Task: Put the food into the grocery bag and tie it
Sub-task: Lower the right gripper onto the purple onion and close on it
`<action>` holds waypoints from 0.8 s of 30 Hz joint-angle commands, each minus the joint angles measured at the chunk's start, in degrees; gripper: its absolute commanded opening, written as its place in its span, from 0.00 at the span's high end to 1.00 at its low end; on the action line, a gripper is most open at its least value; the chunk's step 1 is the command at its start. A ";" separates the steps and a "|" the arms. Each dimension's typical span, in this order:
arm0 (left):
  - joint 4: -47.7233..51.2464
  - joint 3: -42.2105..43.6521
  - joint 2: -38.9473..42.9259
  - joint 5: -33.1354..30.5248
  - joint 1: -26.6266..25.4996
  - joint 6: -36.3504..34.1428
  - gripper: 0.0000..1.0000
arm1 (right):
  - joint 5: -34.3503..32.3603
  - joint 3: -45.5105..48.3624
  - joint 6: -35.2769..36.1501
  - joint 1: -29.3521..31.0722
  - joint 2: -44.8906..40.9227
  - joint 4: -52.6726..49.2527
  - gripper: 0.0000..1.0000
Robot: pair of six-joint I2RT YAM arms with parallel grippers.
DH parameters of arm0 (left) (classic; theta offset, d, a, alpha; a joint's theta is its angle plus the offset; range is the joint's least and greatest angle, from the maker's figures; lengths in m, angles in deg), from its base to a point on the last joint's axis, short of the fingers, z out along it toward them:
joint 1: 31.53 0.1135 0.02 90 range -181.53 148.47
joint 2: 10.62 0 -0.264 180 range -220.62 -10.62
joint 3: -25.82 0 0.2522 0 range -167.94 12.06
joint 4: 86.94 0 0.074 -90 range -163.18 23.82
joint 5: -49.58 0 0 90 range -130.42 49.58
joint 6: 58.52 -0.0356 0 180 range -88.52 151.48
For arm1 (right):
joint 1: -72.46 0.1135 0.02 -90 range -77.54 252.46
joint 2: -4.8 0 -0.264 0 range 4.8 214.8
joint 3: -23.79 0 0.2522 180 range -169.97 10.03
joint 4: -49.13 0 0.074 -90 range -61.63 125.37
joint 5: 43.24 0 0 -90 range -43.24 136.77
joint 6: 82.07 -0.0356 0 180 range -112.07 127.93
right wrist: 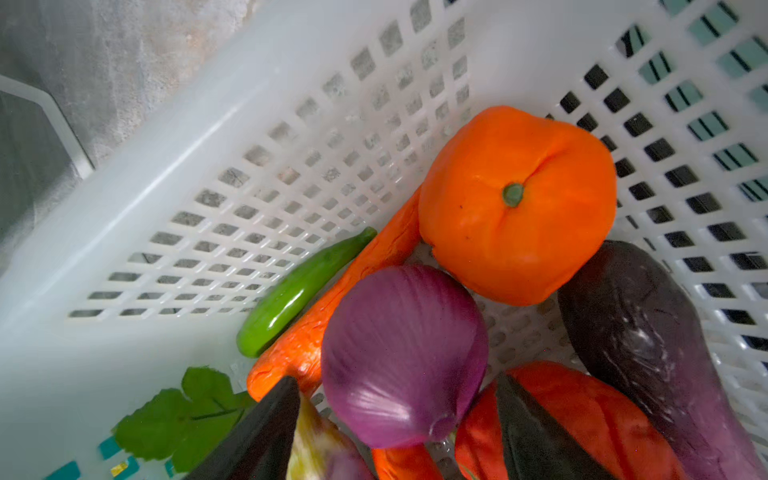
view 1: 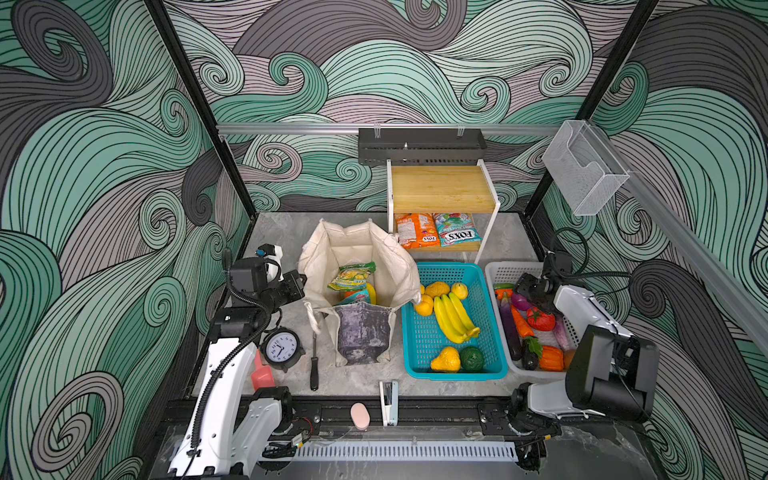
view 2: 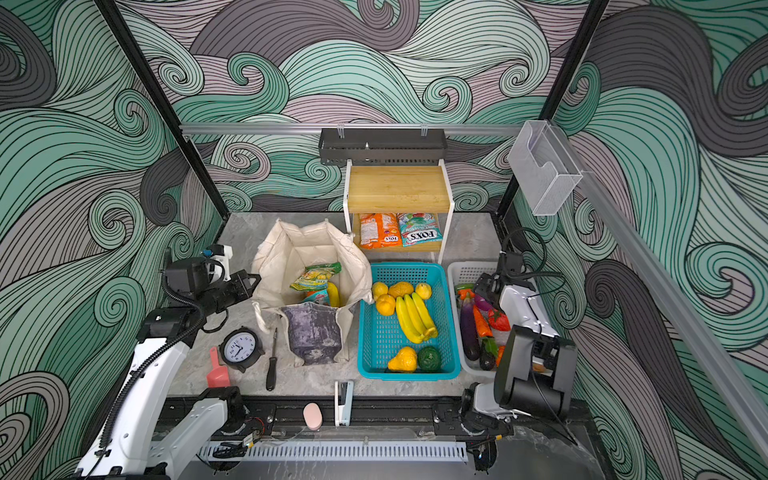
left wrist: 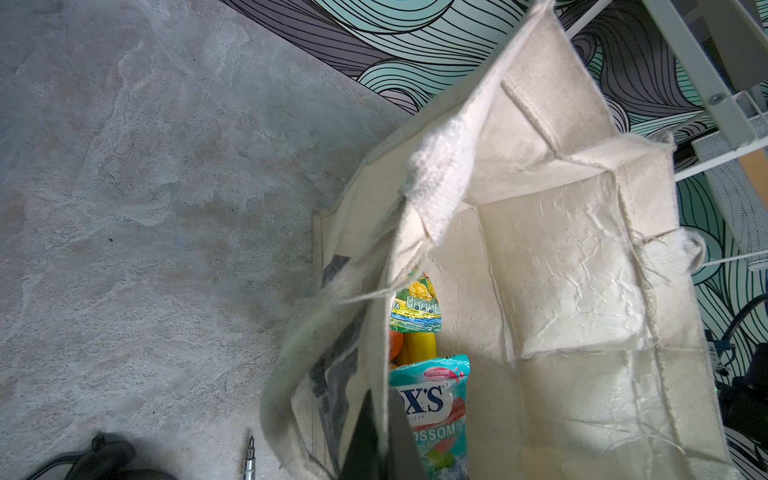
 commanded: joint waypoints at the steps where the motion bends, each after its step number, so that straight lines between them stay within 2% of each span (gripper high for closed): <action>1: 0.49 -0.43 -0.43 2.01 0.75 -0.20 1.00 | 1.31 0.69 -0.21 -0.06 0.92 2.04 0.25; 10: 0.15 0.09 -0.14 1.81 1.32 -0.02 1.00 | 3.30 0.81 -2.87 0.11 5.21 5.07 0.23; 24: 0.34 -0.17 -0.08 2.45 2.31 0.15 1.00 | 2.70 2.56 -4.25 0.21 5.08 7.66 0.29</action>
